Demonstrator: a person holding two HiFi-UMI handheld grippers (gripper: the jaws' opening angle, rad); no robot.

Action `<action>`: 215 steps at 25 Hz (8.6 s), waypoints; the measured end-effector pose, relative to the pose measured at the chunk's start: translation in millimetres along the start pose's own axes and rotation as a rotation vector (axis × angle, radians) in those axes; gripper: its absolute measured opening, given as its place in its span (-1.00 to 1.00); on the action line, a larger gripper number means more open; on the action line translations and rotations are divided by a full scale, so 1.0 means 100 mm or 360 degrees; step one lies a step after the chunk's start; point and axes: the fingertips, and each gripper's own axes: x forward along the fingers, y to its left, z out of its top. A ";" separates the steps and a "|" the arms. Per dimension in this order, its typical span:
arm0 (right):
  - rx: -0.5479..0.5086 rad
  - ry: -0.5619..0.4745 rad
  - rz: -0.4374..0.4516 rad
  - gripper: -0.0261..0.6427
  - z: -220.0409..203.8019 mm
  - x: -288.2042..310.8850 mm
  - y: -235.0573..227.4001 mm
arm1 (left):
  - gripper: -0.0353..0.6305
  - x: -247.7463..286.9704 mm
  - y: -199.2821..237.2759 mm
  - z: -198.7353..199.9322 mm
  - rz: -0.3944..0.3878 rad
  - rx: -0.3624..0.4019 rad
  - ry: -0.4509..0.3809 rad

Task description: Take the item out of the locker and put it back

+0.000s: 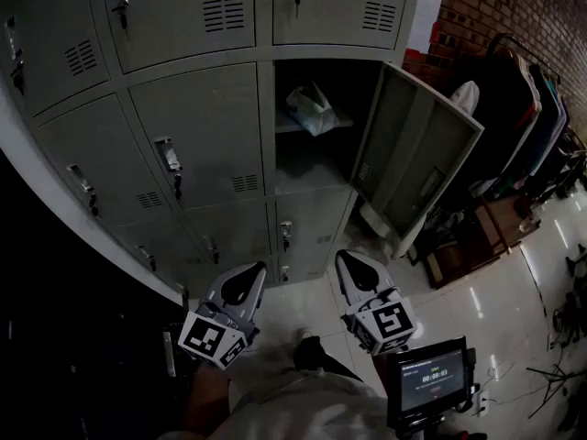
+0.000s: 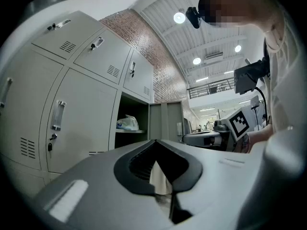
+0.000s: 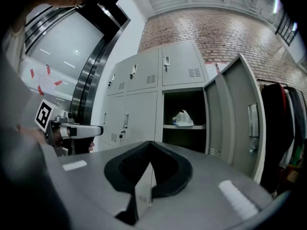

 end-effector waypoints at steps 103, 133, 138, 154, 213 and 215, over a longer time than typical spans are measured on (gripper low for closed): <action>-0.0125 -0.0083 -0.0001 -0.90 0.28 -0.36 -0.66 | -0.88 0.59 -0.31 0.12 0.0160 0.0067 -0.0022; -0.0129 -0.0055 -0.0090 -0.89 0.30 0.49 -0.77 | -0.88 0.85 0.29 0.12 0.0031 0.0078 -0.0045; -0.0172 -0.0044 -0.0044 -0.89 0.27 0.79 -1.08 | -0.89 1.23 0.45 0.16 0.0062 0.0095 -0.0069; -0.0280 -0.0106 -0.0050 -0.89 0.63 1.76 -1.55 | -0.88 1.72 0.78 0.18 0.0009 0.0112 -0.0055; -0.0139 -0.0130 -0.0058 -0.92 0.35 0.63 -0.57 | -0.88 0.81 0.31 0.19 -0.0005 0.0066 -0.0055; -0.0115 -0.0119 -0.0023 -0.92 0.30 0.36 -0.49 | -0.89 0.68 0.06 0.16 0.0034 0.0065 -0.0051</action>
